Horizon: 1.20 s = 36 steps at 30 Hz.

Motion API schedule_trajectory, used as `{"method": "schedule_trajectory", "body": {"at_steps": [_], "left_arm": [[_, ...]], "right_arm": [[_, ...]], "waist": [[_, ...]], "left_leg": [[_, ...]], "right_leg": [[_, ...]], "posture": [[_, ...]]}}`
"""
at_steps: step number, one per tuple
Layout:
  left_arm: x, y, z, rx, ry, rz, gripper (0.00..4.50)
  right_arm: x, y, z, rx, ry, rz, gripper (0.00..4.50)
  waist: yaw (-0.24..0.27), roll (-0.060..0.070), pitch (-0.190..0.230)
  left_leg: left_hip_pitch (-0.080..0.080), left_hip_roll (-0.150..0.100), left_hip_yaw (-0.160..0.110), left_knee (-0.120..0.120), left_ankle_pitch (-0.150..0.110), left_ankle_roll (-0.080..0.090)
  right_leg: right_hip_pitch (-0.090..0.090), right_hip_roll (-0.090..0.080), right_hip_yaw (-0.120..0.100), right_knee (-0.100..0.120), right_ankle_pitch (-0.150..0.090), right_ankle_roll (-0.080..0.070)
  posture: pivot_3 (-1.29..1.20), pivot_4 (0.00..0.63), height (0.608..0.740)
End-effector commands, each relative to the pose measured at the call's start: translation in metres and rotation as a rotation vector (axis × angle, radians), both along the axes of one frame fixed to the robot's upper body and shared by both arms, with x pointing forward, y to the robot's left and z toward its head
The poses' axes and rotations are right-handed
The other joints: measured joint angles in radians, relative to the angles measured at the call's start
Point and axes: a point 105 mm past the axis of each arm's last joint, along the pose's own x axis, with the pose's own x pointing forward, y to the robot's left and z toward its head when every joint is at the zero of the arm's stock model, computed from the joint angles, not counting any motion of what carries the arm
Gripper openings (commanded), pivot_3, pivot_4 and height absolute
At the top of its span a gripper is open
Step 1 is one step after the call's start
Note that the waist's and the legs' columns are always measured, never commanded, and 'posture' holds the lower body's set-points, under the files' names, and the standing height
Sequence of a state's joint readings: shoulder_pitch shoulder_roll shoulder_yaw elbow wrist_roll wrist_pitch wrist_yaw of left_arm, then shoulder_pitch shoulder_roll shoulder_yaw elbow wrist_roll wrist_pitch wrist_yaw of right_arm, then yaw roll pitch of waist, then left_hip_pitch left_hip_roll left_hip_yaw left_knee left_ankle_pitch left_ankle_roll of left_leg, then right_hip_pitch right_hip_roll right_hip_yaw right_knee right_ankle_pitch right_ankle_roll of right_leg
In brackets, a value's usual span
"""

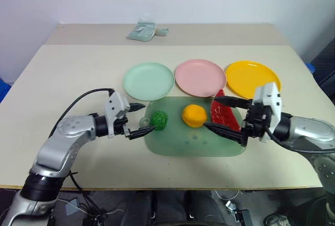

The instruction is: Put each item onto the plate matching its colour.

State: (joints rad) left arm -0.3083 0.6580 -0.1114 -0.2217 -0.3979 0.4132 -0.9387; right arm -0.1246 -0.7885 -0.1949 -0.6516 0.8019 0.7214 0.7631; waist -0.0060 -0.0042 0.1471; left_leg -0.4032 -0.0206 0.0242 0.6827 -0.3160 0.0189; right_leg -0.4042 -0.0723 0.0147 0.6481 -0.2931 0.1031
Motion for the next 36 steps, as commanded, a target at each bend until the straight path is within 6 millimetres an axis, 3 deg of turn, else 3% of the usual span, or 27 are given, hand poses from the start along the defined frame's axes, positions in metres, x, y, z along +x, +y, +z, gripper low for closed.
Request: {"method": "schedule_trajectory", "body": {"at_steps": [1, 10, 13, 16, 21, 22, 25, 30, 35, 36], "left_arm": [[0.006, -0.009, -0.005, 0.055, -0.052, -0.045, 4.5], [0.017, -0.022, -0.027, 0.118, -0.041, -0.064, 4.5], [0.019, -0.021, -0.024, 0.106, -0.044, -0.06, 3.62], [0.019, -0.02, -0.021, 0.094, -0.044, -0.061, 2.45], [0.023, -0.009, -0.004, 0.029, -0.066, 0.003, 2.42], [0.028, -0.005, 0.003, -0.005, -0.069, 0.039, 2.42], [0.067, 0.025, 0.033, -0.108, -0.137, 0.329, 2.42], [0.119, 0.06, 0.038, -0.076, -0.143, 0.683, 2.42], [0.147, 0.043, 0.025, -0.053, -0.08, 0.739, 2.42], [0.15, 0.037, 0.023, -0.055, -0.072, 0.726, 2.92]], "right_arm": [[-0.012, 0.013, 0.004, 0.018, -0.021, 0.045, 4.46], [-0.021, 0.018, -0.001, 0.03, -0.009, 0.026, 4.46], [-0.021, 0.017, -0.003, 0.028, -0.006, 0.02, 4.5], [-0.021, 0.017, -0.004, 0.026, -0.004, 0.019, 4.5], [-0.018, 0.018, -0.003, 0.023, -0.013, 0.02, 4.5], [-0.017, 0.018, -0.002, 0.023, -0.015, 0.019, 4.5], [-0.011, 0.02, 0.0, 0.024, -0.029, 0.012, 4.5], [-0.005, 0.025, 0.002, 0.033, -0.051, 0.018, 4.5], [0.005, 0.03, 0.001, 0.027, -0.071, 0.015, 4.5], [0.009, 0.03, 0.0, 0.017, -0.075, 0.004, 4.5]], "waist": [[-0.003, 0.0, 0.0], [-0.004, 0.0, 0.0], [-0.003, 0.0, 0.0], [-0.004, 0.0, 0.0], [-0.004, 0.0, 0.0], [-0.004, 0.0, 0.0], [0.001, -0.002, 0.001], [0.014, -0.003, 0.0], [0.021, -0.003, 0.0], [0.02, -0.004, 0.001]], "left_leg": [[0.0, 0.0, 0.0, 0.0, 0.001, -0.001], [-0.001, 0.0, 0.0, 0.001, 0.0, 0.001], [-0.001, 0.0, 0.0, 0.001, 0.0, 0.001], [-0.001, 0.0, 0.0, 0.001, 0.0, 0.001], [-0.001, 0.0, 0.0, 0.001, 0.0, 0.001], [-0.001, 0.0, 0.0, 0.001, 0.0, 0.001], [-0.001, 0.0, 0.0, 0.002, 0.0, 0.001], [-0.001, -0.001, -0.001, 0.003, 0.001, -0.001], [-0.003, -0.001, 0.0, 0.006, 0.003, -0.003], [-0.004, -0.001, 0.0, 0.007, 0.003, -0.003]], "right_leg": [[-0.001, 0.0, 0.0, 0.0, 0.0, 0.0], [-0.001, 0.0, 0.0, 0.001, 0.0, 0.0], [-0.001, 0.0, 0.0, 0.001, 0.0, 0.0], [-0.001, 0.0, 0.0, 0.001, 0.0, 0.0], [-0.001, 0.0, 0.0, 0.001, 0.0, 0.0], [-0.001, 0.0, 0.0, 0.001, 0.0, 0.0], [-0.001, 0.0, -0.001, 0.002, 0.0, 0.0], [-0.001, 0.002, -0.001, 0.003, 0.0, 0.001], [-0.001, 0.004, -0.002, 0.002, 0.001, 0.002], [-0.002, 0.005, -0.002, 0.002, 0.001, 0.003]], "posture": [[0.0, 0.15, 0.74], [0.0, 0.15, 0.74], [0.0, 0.15, 0.74], [0.0, 0.15, 0.74], [0.0, 0.15, 0.74], [0.0, 0.15, 0.74], [0.0, 0.15, 0.74], [0.0, 0.15, 0.74], [0.0, 0.15, 0.74], [0.0, 0.15, 0.74]]}}
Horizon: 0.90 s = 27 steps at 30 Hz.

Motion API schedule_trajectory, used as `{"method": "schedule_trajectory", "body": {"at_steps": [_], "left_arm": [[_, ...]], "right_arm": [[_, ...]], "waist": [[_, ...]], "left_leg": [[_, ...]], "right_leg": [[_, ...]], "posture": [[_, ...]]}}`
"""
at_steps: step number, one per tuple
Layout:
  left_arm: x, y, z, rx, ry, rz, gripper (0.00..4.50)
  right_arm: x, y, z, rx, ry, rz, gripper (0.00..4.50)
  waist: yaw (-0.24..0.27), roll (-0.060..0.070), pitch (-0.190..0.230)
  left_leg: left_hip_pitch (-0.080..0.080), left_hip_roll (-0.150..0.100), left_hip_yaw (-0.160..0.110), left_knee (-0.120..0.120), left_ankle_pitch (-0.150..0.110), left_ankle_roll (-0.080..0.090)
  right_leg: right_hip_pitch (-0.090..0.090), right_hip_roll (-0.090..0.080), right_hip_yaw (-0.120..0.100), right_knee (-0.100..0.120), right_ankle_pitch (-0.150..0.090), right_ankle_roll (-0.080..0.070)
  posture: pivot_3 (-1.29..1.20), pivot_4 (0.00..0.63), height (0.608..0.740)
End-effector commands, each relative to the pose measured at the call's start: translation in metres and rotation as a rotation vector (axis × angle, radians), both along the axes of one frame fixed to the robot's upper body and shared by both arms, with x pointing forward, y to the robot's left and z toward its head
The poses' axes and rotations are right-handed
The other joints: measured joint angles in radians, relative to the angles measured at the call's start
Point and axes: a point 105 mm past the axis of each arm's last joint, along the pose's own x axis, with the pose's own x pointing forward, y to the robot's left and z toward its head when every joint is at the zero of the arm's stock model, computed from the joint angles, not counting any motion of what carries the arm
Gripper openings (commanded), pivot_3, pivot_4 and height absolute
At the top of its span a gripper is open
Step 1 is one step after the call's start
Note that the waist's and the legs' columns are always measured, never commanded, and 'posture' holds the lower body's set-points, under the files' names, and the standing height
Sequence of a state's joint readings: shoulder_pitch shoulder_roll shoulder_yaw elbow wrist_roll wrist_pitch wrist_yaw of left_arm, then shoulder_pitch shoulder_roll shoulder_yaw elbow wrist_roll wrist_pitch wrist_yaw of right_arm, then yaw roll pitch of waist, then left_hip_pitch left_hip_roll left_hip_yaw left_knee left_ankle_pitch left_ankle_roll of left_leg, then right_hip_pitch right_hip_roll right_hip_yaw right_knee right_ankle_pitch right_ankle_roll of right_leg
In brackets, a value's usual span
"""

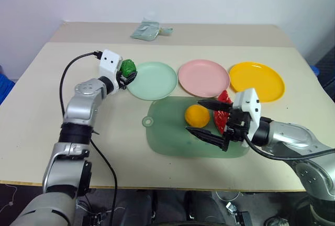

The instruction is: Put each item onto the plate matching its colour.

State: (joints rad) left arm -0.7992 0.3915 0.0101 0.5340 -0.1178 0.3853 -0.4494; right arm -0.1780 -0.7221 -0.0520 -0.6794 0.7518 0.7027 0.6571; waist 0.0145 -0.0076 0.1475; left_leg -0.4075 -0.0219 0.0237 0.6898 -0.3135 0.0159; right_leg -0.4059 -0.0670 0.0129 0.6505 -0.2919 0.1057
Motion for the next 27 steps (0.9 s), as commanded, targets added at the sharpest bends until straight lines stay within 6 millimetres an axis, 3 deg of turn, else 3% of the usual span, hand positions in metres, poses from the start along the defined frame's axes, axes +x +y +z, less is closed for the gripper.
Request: {"method": "schedule_trajectory", "body": {"at_steps": [1, 3, 7, 11, 15, 19, 27], "left_arm": [[0.01, -0.018, 0.008, 0.014, -0.034, -0.035, 3.48], [0.012, -0.025, 0.007, 0.006, -0.028, -0.055, 4.42], [0.012, -0.034, 0.013, -0.015, -0.048, -0.112, 4.47], [0.002, -0.036, 0.033, -0.033, -0.149, -0.196, 4.47], [-0.035, -0.041, 0.045, 0.0, -0.242, -0.407, 4.47], [-0.1, -0.059, 0.021, 0.092, -0.159, -0.748, 4.47], [-0.144, -0.085, 0.003, 0.091, -0.087, -0.901, 4.47]], "right_arm": [[0.008, 0.001, 0.004, -0.013, -0.05, -0.02, 4.5], [0.013, 0.0, 0.001, -0.043, -0.052, -0.037, 4.5], [0.023, -0.003, -0.006, -0.082, -0.045, -0.082, 4.5], [0.031, -0.004, -0.009, -0.102, -0.035, -0.13, 4.5], [0.042, -0.005, -0.014, -0.159, -0.047, -0.189, 4.5], [0.048, -0.007, -0.027, -0.205, 0.003, -0.226, 4.5], [0.053, -0.014, -0.049, -0.313, 0.066, -0.254, 4.5]], "waist": [[-0.001, 0.0, 0.0], [-0.002, -0.001, 0.0], [-0.003, -0.001, 0.0], [-0.003, -0.001, 0.0], [-0.012, 0.0, 0.0], [-0.018, 0.0, 0.0], [-0.005, 0.0, 0.0]], "left_leg": [[-0.001, 0.0, 0.0, 0.001, 0.0, 0.0], [-0.002, 0.0, 0.0, 0.003, 0.0, 0.001], [-0.002, 0.001, 0.0, 0.003, 0.0, 0.001], [-0.002, 0.001, 0.0, 0.003, 0.0, 0.0], [-0.002, 0.002, 0.0, 0.003, 0.0, 0.0], [-0.002, 0.002, 0.0, 0.002, 0.0, -0.001], [-0.002, 0.001, 0.0, 0.002, -0.001, 0.0]], "right_leg": [[-0.001, 0.0, 0.0, 0.0, 0.0, 0.0], [-0.001, 0.0, 0.0, 0.0, 0.0, 0.001], [-0.001, 0.0, 0.001, 0.0, 0.001, 0.001], [-0.002, 0.0, 0.001, 0.001, 0.001, 0.001], [-0.002, -0.001, 0.003, 0.001, 0.001, 0.001], [-0.003, -0.003, 0.003, 0.001, 0.0, 0.001], [-0.002, -0.005, 0.002, 0.001, 0.0, 0.0]], "posture": [[0.0, 0.15, 0.74], [0.0, 0.15, 0.74], [0.0, 0.15, 0.74], [0.0, 0.15, 0.74], [0.0, 0.15, 0.74], [0.0, 0.15, 0.74], [0.0, 0.15, 0.74]]}}
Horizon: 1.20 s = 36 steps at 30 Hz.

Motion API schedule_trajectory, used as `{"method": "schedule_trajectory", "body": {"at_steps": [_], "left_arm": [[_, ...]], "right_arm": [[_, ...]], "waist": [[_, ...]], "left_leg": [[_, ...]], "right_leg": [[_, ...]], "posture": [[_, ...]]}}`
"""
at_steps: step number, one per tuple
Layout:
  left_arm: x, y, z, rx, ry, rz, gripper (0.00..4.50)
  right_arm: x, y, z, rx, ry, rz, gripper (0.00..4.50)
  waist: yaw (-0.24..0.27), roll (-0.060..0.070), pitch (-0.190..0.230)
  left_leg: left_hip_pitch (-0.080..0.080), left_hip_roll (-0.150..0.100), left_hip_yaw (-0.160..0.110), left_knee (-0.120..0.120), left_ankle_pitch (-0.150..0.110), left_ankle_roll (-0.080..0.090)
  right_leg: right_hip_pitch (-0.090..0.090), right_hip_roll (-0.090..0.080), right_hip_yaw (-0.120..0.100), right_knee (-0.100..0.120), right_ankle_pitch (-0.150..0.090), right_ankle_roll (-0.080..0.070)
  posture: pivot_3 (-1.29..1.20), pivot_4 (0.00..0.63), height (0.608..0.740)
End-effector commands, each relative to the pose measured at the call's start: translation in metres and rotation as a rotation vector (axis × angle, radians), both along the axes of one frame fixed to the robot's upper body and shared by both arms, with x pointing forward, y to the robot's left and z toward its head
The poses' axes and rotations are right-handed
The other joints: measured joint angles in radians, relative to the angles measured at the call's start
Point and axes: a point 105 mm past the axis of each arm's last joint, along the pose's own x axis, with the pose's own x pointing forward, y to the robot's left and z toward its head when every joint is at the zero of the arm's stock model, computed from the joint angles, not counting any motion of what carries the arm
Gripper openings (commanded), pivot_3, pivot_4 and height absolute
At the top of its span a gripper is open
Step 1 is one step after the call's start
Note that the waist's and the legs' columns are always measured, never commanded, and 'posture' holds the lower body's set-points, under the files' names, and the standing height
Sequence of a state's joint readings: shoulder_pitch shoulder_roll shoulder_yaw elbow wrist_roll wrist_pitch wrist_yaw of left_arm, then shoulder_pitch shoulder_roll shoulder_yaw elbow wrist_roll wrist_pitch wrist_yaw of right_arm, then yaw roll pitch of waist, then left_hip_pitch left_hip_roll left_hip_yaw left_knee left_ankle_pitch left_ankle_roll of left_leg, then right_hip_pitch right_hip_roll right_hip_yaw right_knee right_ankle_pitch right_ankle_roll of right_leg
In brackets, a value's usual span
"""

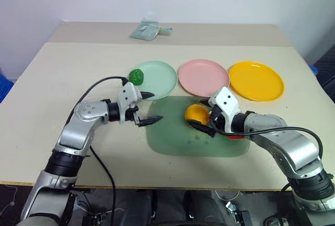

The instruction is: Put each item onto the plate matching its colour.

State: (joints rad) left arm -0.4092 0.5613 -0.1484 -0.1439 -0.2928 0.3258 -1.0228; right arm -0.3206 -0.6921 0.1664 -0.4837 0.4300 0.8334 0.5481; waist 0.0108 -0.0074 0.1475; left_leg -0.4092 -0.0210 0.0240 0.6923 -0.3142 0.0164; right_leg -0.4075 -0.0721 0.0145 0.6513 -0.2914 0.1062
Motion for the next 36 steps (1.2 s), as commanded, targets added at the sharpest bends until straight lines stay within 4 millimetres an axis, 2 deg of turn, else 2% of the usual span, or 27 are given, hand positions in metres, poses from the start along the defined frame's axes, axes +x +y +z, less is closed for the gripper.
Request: {"method": "schedule_trajectory", "body": {"at_steps": [1, 4, 8, 10, 12, 15, 18, 20, 22, 25, 27, 31, 34, 36], "left_arm": [[-0.015, -0.014, 0.007, -0.026, -0.019, -0.059, 4.47], [-0.021, -0.019, 0.007, -0.039, -0.008, -0.074, 4.47], [-0.022, -0.018, 0.007, -0.04, -0.005, -0.065, 4.5], [-0.021, -0.015, 0.007, -0.038, -0.003, -0.056, 4.5], [-0.02, -0.013, 0.007, -0.032, -0.009, -0.045, 4.5], [-0.019, -0.012, 0.009, -0.039, -0.017, -0.038, 4.5], [-0.018, -0.015, 0.015, -0.059, -0.035, -0.035, 4.5], [-0.015, -0.02, 0.024, -0.105, -0.04, -0.017, 4.5], [-0.009, -0.024, 0.034, -0.157, -0.051, 0.015, 4.5], [0.006, -0.028, 0.044, -0.212, -0.058, 0.104, 4.5], [0.01, -0.032, 0.047, -0.232, -0.046, 0.121, 4.5], [0.012, -0.041, 0.041, -0.195, -0.04, 0.132, 4.5], [0.012, -0.045, 0.038, -0.181, -0.04, 0.135, 4.5], [0.012, -0.046, 0.039, -0.186, -0.042, 0.143, 4.5]], "right_arm": [[0.004, -0.003, 0.001, -0.046, -0.021, -0.017, 4.5], [0.007, -0.004, -0.002, -0.052, -0.01, -0.035, 4.5], [0.007, -0.002, 0.0, -0.055, -0.015, -0.021, 3.38], [0.006, 0.001, 0.004, -0.06, -0.036, -0.007, 3.18], [0.007, 0.005, 0.019, -0.059, -0.099, 0.02, 3.18], [0.016, 0.004, 0.056, 0.004, -0.176, 0.002, 3.18], [0.032, -0.017, 0.09, 0.018, -0.244, -0.085, 3.18], [0.05, -0.047, 0.11, 0.013, -0.277, -0.221, 3.18], [0.067, -0.081, 0.121, 0.0, -0.285, -0.365, 3.18], [0.089, -0.119, 0.11, -0.054, -0.262, -0.493, 3.18], [0.105, -0.137, 0.091, -0.057, -0.216, -0.548, 3.18], [0.129, -0.164, 0.056, -0.089, -0.146, -0.644, 3.18], [0.136, -0.173, 0.043, -0.114, -0.116, -0.661, 3.18], [0.139, -0.177, 0.038, -0.118, -0.099, -0.671, 4.19]], "waist": [[-0.002, 0.0, 0.0], [-0.005, 0.0, 0.0], [-0.005, 0.0, 0.0], [-0.006, 0.0, 0.0], [-0.006, 0.0, 0.0], [-0.008, 0.001, 0.0], [-0.006, 0.001, 0.0], [0.001, 0.001, 0.0], [0.003, 0.001, 0.0], [0.002, 0.0, 0.0], [-0.003, 0.0, 0.0], [-0.03, 0.001, 0.0], [-0.031, 0.002, 0.001], [-0.032, 0.002, 0.001]], "left_leg": [[0.0, 0.0, 0.0, 0.0, 0.0, 0.0], [0.0, 0.0, 0.0, 0.0, 0.0, 0.0], [0.0, 0.0, 0.0, 0.0, 0.0, 0.0], [0.0, 0.0, 0.0, 0.0, 0.0, 0.0], [0.0, 0.0, 0.0, 0.0, 0.0, 0.0], [0.0, 0.0, 0.0, 0.0, 0.0, 0.0], [0.0, 0.0, 0.0, 0.0, 0.0, 0.0], [0.0, 0.0, 0.0, 0.0, 0.0, 0.0], [0.0, -0.001, 0.0, 0.0, 0.0, 0.001], [0.0, -0.002, 0.0, 0.001, -0.001, 0.002], [0.001, -0.002, 0.001, 0.001, -0.001, 0.002], [0.001, -0.001, 0.003, -0.002, 0.0, 0.001], [0.001, 0.0, 0.004, -0.004, 0.001, -0.001], [0.001, 0.0, 0.005, -0.004, 0.001, -0.001]], "right_leg": [[0.0, 0.0, 0.0, 0.0, 0.0, 0.0], [0.0, 0.0, 0.0, 0.0, 0.0, 0.0], [0.0, 0.001, 0.0, 0.0, 0.0, 0.0], [0.0, 0.001, 0.0, 0.0, 0.0, 0.0], [0.0, 0.001, 0.0, 0.0, 0.0, 0.0], [0.0, 0.001, 0.0, 0.0, 0.0, 0.0], [-0.001, 0.001, 0.0, 0.001, 0.0, 0.0], [0.0, 0.001, -0.001, 0.0, 0.0, 0.0], [0.001, 0.0, -0.001, 0.0, 0.0, 0.0], [0.002, -0.001, -0.001, 0.0, 0.0, 0.0], [0.001, 0.0, -0.001, 0.0, 0.0, 0.0], [0.0, 0.001, 0.001, 0.0, 0.0, 0.0], [-0.002, 0.002, 0.002, 0.0, 0.0, 0.0], [-0.002, 0.003, 0.002, 0.0, 0.0, 0.0]], "posture": [[0.0, 0.15, 0.74], [0.0, 0.15, 0.74], [0.0, 0.15, 0.74], [0.0, 0.15, 0.74], [0.0, 0.15, 0.74], [0.0, 0.15, 0.74], [0.0, 0.15, 0.74], [0.0, 0.15, 0.74], [0.0, 0.15, 0.74], [0.0, 0.15, 0.74], [0.0, 0.15, 0.74], [0.0, 0.15, 0.74], [0.0, 0.15, 0.74], [0.0, 0.15, 0.74]]}}
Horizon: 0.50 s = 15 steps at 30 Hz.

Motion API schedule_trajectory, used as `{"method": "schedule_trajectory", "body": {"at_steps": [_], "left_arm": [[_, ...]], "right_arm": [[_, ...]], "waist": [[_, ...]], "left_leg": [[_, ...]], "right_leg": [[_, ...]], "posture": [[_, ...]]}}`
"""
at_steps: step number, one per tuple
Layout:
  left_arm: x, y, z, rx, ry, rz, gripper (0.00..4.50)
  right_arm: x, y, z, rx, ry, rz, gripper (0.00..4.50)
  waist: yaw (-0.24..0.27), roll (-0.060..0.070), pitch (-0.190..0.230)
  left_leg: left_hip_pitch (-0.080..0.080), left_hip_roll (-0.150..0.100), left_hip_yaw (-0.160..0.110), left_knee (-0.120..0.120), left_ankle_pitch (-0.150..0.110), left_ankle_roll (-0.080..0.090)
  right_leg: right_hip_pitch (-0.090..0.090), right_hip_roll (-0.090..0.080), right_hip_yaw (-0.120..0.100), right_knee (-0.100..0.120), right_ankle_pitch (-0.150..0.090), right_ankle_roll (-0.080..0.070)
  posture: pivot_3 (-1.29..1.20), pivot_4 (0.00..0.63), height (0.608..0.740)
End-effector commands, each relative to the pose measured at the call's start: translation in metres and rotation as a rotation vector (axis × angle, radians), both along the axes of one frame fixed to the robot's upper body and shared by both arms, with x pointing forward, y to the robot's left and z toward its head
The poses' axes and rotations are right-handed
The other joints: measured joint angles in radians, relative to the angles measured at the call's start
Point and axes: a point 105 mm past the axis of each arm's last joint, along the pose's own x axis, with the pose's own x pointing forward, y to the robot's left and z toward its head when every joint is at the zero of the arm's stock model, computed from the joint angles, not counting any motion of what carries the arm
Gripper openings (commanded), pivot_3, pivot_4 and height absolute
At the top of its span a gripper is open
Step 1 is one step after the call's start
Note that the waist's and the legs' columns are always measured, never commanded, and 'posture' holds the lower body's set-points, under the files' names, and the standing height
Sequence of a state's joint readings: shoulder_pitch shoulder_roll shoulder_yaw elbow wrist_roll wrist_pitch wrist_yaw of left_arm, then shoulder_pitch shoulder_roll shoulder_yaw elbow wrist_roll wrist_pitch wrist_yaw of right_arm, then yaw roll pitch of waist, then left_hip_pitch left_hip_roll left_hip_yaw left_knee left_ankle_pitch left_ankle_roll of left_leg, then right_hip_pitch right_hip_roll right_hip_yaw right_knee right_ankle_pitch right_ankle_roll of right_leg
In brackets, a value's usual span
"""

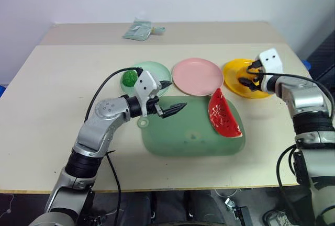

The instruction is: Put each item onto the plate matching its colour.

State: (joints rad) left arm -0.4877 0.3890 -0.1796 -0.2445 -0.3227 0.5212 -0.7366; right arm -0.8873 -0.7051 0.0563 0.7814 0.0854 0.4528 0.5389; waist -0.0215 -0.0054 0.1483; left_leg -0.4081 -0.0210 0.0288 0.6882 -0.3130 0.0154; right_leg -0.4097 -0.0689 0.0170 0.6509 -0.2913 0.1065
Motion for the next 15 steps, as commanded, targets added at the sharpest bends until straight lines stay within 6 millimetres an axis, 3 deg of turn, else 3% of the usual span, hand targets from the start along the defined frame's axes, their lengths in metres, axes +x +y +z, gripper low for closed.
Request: {"method": "schedule_trajectory", "body": {"at_steps": [1, 4, 9, 12, 15], "left_arm": [[-0.001, -0.003, 0.011, -0.011, -0.042, 0.008, 4.5], [-0.001, -0.002, 0.011, -0.013, -0.042, 0.02, 4.5], [0.001, 0.003, 0.007, 0.0, -0.036, 0.055, 4.5], [0.003, 0.013, 0.003, 0.019, -0.042, 0.08, 4.5], [0.003, 0.021, 0.0, 0.031, -0.044, 0.095, 4.5]], "right_arm": [[0.01, -0.004, 0.02, -0.041, -0.062, 0.008, 4.48], [0.012, -0.003, 0.026, -0.034, -0.082, 0.022, 4.48], [-0.001, 0.0, 0.074, -0.102, -0.231, 0.105, 4.48], [-0.034, 0.026, 0.101, 0.012, -0.257, 0.239, 4.48], [-0.064, 0.047, 0.107, 0.087, -0.216, 0.314, 4.48]], "waist": [[0.001, 0.0, 0.0], [0.005, 0.0, 0.0], [0.01, 0.0, 0.0], [0.014, 0.001, 0.0], [0.012, 0.001, 0.0]], "left_leg": [[0.0, 0.0, 0.0, 0.0, 0.0, 0.0], [0.0, 0.001, 0.0, 0.0, 0.0, 0.0], [0.0, 0.001, 0.0, 0.0, 0.0, 0.0], [0.0, 0.001, -0.001, 0.0, 0.0, 0.0], [-0.001, 0.001, -0.003, 0.0, 0.0, -0.001]], "right_leg": [[0.0, 0.0, 0.0, 0.0, 0.0, 0.0], [0.0, 0.001, 0.0, 0.0, 0.0, 0.0], [0.0, 0.0, 0.0, 0.0, 0.0, 0.0], [0.0, 0.0, -0.001, 0.0, 0.0, 0.0], [0.0, -0.001, -0.001, 0.0, 0.0, 0.0]], "posture": [[0.0, 0.15, 0.74], [0.0, 0.15, 0.74], [0.0, 0.15, 0.74], [0.0, 0.15, 0.74], [0.0, 0.15, 0.74]]}}
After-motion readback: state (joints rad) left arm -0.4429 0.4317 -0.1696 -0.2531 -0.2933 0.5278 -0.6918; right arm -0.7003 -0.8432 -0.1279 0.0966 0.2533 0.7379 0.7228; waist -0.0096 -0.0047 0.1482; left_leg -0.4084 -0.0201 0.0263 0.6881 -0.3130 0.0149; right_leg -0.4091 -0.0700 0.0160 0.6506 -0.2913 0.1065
